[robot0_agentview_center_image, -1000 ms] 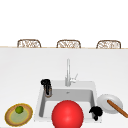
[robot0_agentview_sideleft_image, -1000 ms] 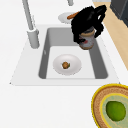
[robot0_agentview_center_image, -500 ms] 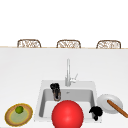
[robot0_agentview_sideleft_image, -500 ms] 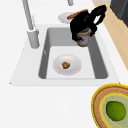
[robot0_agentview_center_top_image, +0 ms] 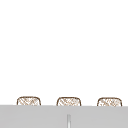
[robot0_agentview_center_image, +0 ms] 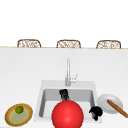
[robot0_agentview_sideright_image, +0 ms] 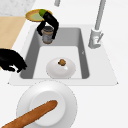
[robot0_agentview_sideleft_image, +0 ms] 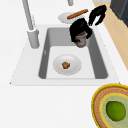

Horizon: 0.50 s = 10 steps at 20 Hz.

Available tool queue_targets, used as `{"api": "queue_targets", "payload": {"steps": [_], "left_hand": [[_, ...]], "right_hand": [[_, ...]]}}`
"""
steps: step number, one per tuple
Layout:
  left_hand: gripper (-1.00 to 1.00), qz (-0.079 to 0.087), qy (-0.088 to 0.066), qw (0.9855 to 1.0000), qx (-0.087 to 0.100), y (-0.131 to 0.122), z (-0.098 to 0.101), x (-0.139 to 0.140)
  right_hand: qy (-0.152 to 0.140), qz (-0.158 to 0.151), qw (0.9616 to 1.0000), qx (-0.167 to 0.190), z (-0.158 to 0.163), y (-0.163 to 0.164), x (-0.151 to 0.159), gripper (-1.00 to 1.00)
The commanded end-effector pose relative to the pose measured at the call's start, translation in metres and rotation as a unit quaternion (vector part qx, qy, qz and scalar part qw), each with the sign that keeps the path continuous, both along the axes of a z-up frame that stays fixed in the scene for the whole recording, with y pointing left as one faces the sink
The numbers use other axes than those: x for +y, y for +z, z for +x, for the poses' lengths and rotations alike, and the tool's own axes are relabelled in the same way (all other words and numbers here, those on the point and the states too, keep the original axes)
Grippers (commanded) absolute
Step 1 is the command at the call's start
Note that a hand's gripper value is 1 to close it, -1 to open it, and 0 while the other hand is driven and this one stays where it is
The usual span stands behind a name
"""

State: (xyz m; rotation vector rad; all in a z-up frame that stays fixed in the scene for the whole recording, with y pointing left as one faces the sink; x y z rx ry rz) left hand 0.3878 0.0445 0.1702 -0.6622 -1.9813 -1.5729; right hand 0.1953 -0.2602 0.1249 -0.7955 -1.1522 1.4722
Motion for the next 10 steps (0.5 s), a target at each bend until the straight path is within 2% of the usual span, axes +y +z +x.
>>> {"api": "queue_targets", "payload": {"steps": [1,5,6,8,10], "left_hand": [[1.00,0.005,0.006,0.9999,0.011,-0.020,-0.006,-0.029],[1.00,0.014,0.007,0.9998,0.010,-0.035,-0.015,-0.050],[1.00,0.010,0.002,0.9998,0.014,-0.036,-0.012,-0.045],[1.00,0.007,-0.001,0.9999,0.011,-0.041,-0.016,-0.049],[1.00,0.006,0.007,0.9999,0.006,-0.054,-0.015,-0.060]], "right_hand": [[0.000,0.000,1.0000,0.000,0.000,0.000,0.000,0.00],[0.000,0.000,1.0000,0.000,0.000,0.000,0.000,0.00],[0.000,0.000,1.0000,0.000,0.000,0.000,0.000,0.00],[0.000,0.000,1.0000,0.000,0.000,0.000,0.000,0.00],[0.000,0.000,1.0000,0.000,0.000,0.000,0.000,0.00]]}}
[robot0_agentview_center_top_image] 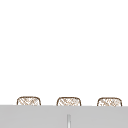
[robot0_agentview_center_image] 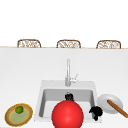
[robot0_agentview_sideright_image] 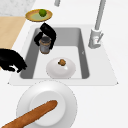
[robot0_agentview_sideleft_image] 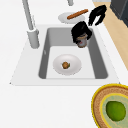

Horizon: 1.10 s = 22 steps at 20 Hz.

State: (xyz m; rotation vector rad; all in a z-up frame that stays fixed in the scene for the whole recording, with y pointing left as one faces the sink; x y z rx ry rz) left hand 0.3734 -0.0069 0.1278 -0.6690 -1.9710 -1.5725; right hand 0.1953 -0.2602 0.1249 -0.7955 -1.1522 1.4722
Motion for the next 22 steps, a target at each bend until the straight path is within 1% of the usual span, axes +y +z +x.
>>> {"api": "queue_targets", "payload": {"steps": [1,3,4,5,6,7,8,10,11,12,13,15,16,17,18,19,20,22], "left_hand": [[1.00,0.004,0.007,1.0000,0.000,-0.021,0.000,-0.015],[1.00,0.001,0.005,0.9996,-0.027,-0.041,0.000,-0.022],[1.00,-0.002,0.003,0.9994,-0.034,-0.046,0.000,-0.028],[1.00,-0.003,0.005,0.9994,-0.033,-0.055,0.001,-0.030],[1.00,-0.001,0.007,0.9996,-0.028,-0.066,0.004,-0.031],[1.00,0.001,0.005,0.9997,-0.025,-0.074,0.011,-0.025],[1.00,0.008,0.002,0.9998,-0.019,-0.079,0.019,-0.024],[1.00,0.027,0.002,0.9995,-0.016,-0.089,0.026,-0.020],[1.00,0.030,0.002,0.9995,-0.012,-0.096,0.032,-0.018],[1.00,0.028,0.002,0.9996,-0.008,-0.106,0.039,-0.014],[1.00,0.026,0.006,0.9996,-0.007,-0.117,0.046,-0.011],[1.00,0.010,0.006,0.9998,-0.013,-0.135,0.060,-0.012],[1.00,0.005,0.007,0.9998,-0.020,-0.143,0.062,-0.016],[1.00,-0.008,0.013,0.9997,-0.020,-0.152,0.066,-0.019],[1.00,-0.013,0.012,0.9995,-0.024,-0.158,0.069,-0.022],[1.00,-0.016,0.010,0.9995,-0.024,-0.165,0.070,-0.023],[1.00,-0.017,0.010,0.9997,-0.016,-0.173,0.071,-0.025],[1.00,-0.013,0.012,0.9998,-0.013,-0.192,0.071,-0.026]], "right_hand": [[0.000,0.000,1.0000,0.000,0.000,0.000,0.000,0.00],[0.000,0.000,1.0000,0.000,0.000,0.000,0.000,0.00],[0.000,0.000,1.0000,0.000,0.000,0.000,0.000,0.00],[0.000,0.000,1.0000,0.000,0.000,0.000,0.000,0.00],[0.000,0.000,1.0000,0.000,0.000,0.000,0.000,0.00],[0.000,0.000,1.0000,0.000,0.000,0.000,0.000,0.00],[0.000,0.000,1.0000,0.000,0.000,0.000,0.000,0.00],[0.000,0.000,1.0000,0.000,0.000,0.000,0.000,0.00],[0.000,0.000,1.0000,0.000,0.000,0.000,0.000,0.00],[0.000,0.000,1.0000,0.000,0.000,0.000,0.000,0.00],[0.000,0.000,1.0000,0.000,0.000,0.000,0.000,0.00],[0.000,0.000,1.0000,0.000,0.000,0.000,0.000,0.00],[0.000,0.000,1.0000,0.000,0.000,0.000,0.000,0.00],[0.000,0.000,1.0000,0.000,0.000,0.000,0.000,0.00],[0.000,0.000,1.0000,0.000,0.000,0.000,0.000,0.00],[0.000,0.000,1.0000,0.000,0.000,0.000,0.000,0.00],[0.000,0.000,1.0000,0.000,0.000,0.000,0.000,0.00],[0.000,0.000,1.0000,0.000,0.000,0.000,0.000,0.00]]}}
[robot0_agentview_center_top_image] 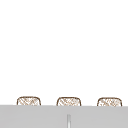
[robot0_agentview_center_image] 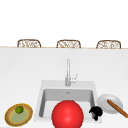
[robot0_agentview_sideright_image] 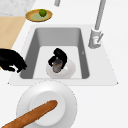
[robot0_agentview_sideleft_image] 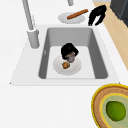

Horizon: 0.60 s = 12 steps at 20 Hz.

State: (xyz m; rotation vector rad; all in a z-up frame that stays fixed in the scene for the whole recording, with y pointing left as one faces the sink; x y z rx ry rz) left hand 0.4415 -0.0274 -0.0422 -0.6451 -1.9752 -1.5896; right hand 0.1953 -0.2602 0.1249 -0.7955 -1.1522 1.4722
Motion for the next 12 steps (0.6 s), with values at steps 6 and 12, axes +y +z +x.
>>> {"api": "queue_targets", "payload": {"steps": [6,12], "left_hand": [[1.00,-0.003,-0.003,0.9999,-0.011,-0.042,0.017,-0.001],[-1.00,0.121,0.012,0.9921,-0.030,0.007,0.016,0.008]], "right_hand": [[0.000,0.000,1.0000,0.000,0.000,0.000,0.000,0.00],[0.000,0.000,1.0000,0.000,0.000,0.000,0.000,0.00]]}}
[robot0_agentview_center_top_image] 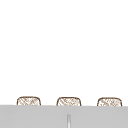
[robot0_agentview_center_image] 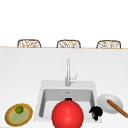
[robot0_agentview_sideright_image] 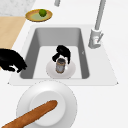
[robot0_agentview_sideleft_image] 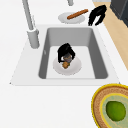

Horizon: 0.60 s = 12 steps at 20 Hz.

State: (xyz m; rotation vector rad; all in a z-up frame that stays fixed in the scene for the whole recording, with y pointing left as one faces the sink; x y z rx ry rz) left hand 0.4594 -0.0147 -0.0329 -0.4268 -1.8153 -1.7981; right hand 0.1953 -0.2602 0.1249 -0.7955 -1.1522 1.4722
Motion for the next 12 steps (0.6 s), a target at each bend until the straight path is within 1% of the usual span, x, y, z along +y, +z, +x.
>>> {"api": "queue_targets", "payload": {"steps": [1,2,3,4,6,7,8,9,10,11,12], "left_hand": [[-1.00,0.018,-0.013,0.9998,-0.002,0.017,-0.006,-0.003],[-1.00,0.008,-0.012,0.9999,-0.006,0.035,-0.004,0.002],[-1.00,0.013,-0.010,0.9999,0.003,0.041,-0.001,0.004],[-1.00,0.014,-0.011,0.9998,0.005,0.048,-0.002,0.005],[-1.00,0.020,-0.006,0.9997,0.010,0.063,-0.007,0.001],[-1.00,0.019,-0.010,0.9997,0.013,0.070,-0.011,0.004],[-1.00,0.014,-0.014,0.9998,0.009,0.078,-0.014,0.004],[-1.00,0.009,-0.019,0.9998,0.007,0.083,-0.016,0.010],[-1.00,0.009,-0.021,0.9997,0.009,0.081,-0.016,0.019],[-1.00,0.008,-0.022,0.9997,0.010,0.077,-0.014,0.028],[-1.00,0.007,-0.021,0.9998,0.004,0.080,-0.020,0.027]], "right_hand": [[0.000,0.000,1.0000,0.000,0.000,0.000,0.000,0.00],[0.000,0.000,1.0000,0.000,0.000,0.000,0.000,0.00],[0.000,0.000,1.0000,0.000,0.000,0.000,0.000,0.00],[0.000,0.000,1.0000,0.000,0.000,0.000,0.000,0.00],[0.000,0.000,1.0000,0.000,0.000,0.000,0.000,0.00],[0.000,0.000,1.0000,0.000,0.000,0.000,0.000,0.00],[0.000,0.000,1.0000,0.000,0.000,0.000,0.000,0.00],[0.000,0.000,1.0000,0.000,0.000,0.000,0.000,0.00],[0.000,0.000,1.0000,0.000,0.000,0.000,0.000,0.00],[0.000,0.000,1.0000,0.000,0.000,0.000,0.000,0.00],[0.000,0.000,1.0000,0.000,0.000,0.000,0.000,0.00]]}}
